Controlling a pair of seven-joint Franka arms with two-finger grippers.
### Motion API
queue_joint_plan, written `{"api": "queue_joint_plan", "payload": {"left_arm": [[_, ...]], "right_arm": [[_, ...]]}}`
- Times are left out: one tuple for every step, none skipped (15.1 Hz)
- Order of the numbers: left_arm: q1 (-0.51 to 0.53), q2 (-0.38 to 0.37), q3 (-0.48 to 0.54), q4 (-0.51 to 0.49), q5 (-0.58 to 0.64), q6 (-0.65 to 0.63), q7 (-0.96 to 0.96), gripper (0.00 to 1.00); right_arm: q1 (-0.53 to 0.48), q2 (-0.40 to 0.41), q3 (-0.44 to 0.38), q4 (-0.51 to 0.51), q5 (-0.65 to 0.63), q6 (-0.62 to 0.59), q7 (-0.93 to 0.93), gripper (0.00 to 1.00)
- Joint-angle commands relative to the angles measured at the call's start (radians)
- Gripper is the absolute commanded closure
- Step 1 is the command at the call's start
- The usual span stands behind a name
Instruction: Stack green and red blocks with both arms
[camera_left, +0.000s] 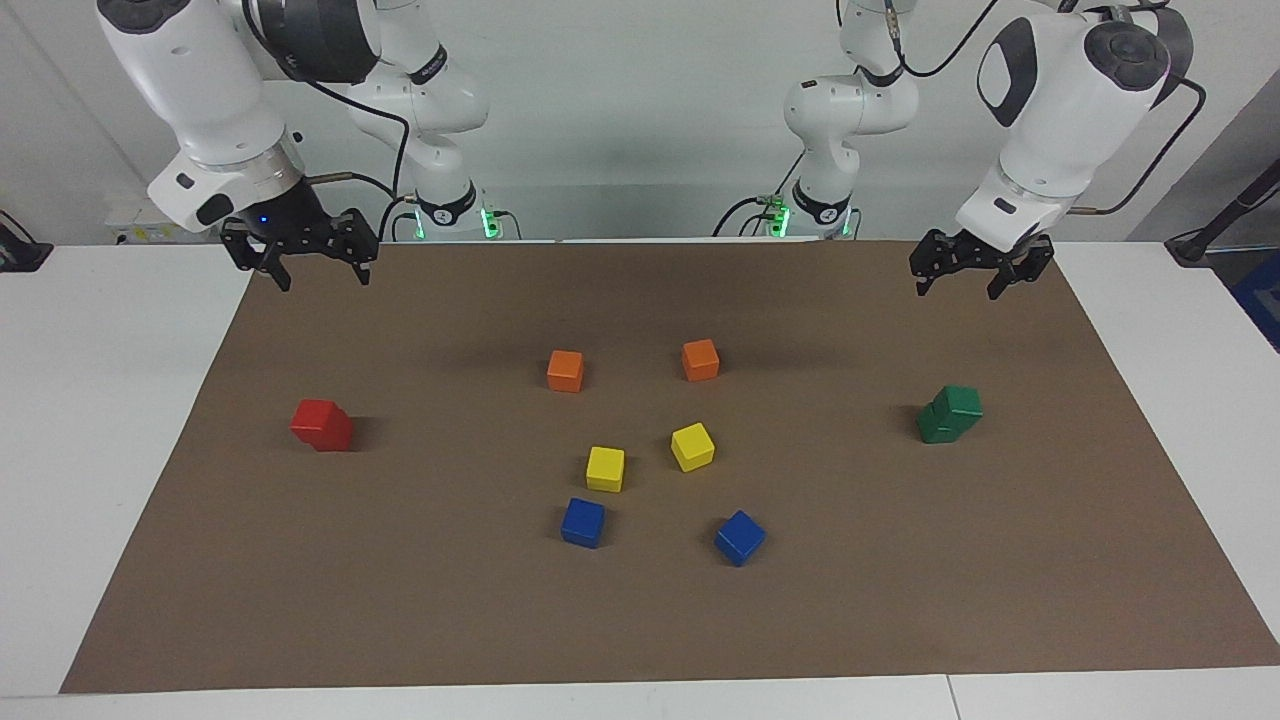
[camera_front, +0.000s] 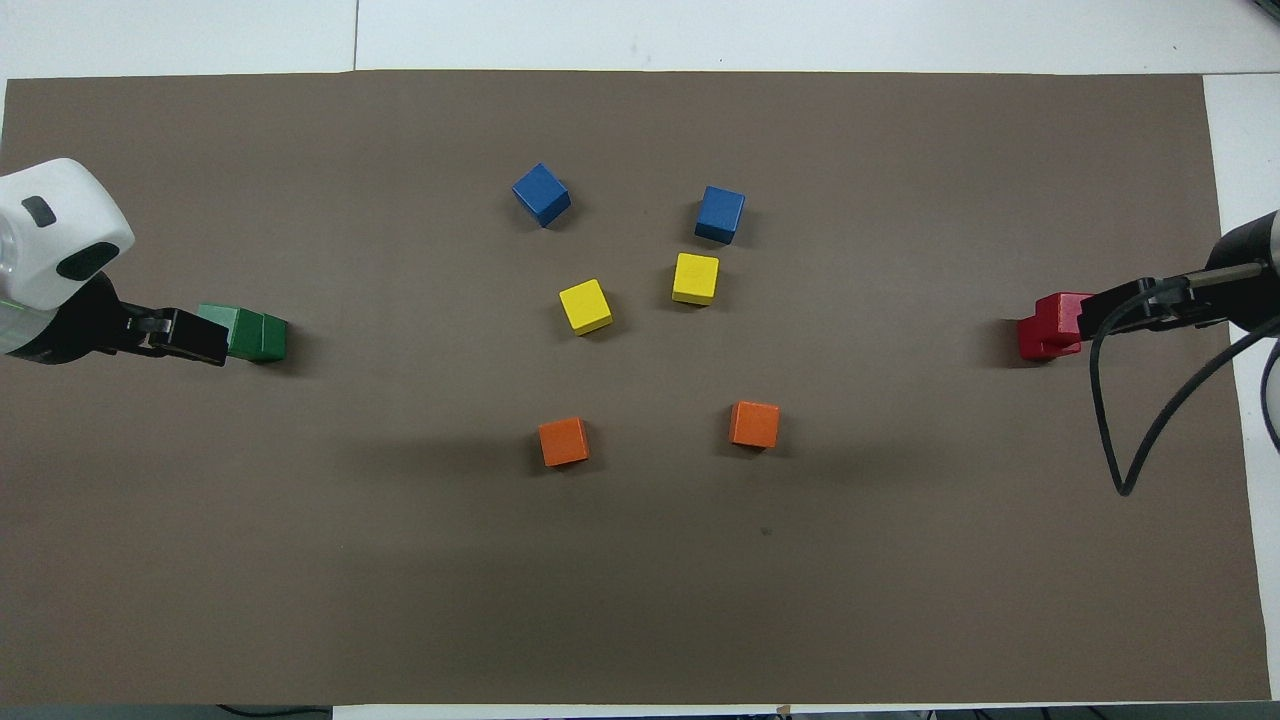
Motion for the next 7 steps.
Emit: {"api": "queue_joint_plan", "payload": {"left_arm": [[-0.001, -0.017, 0.01, -0.003, -0.012, -0.014, -0.009, 0.0], [0.002, -0.021, 0.011, -0.003, -0.014, -0.01, -0.009, 0.0], [0.004, -0.025, 0.011, -0.003, -0.014, -0.011, -0.009, 0.0], [0.005, -0.027, 0.013, -0.003, -0.014, -0.013, -0.009, 0.0], [0.005, -0.03, 0.013, -0.003, -0.012, -0.011, -0.009, 0.0], [0.004, -0.031, 0.011, -0.003, -0.014, -0.013, -0.009, 0.0], [0.004, -0.033, 0.011, -0.003, -0.014, -0.013, -0.009, 0.0]], "right_arm": [[-0.018, 0.01, 0.013, 0.019, -0.002, -0.019, -0.024, 0.0], [-0.018, 0.01, 0.013, 0.019, -0.002, -0.019, -0.024, 0.0], [-0.018, 0.01, 0.013, 0.019, -0.003, -0.019, -0.022, 0.0], [-0.018, 0.01, 0.013, 0.019, -0.002, -0.019, -0.022, 0.0], [-0.018, 0.01, 0.013, 0.019, -0.003, -0.019, -0.022, 0.0], [-0.018, 0.01, 0.013, 0.018, -0.003, -0.019, -0.022, 0.0], [-0.018, 0.01, 0.013, 0.018, -0.002, -0.019, -0.022, 0.0]]}}
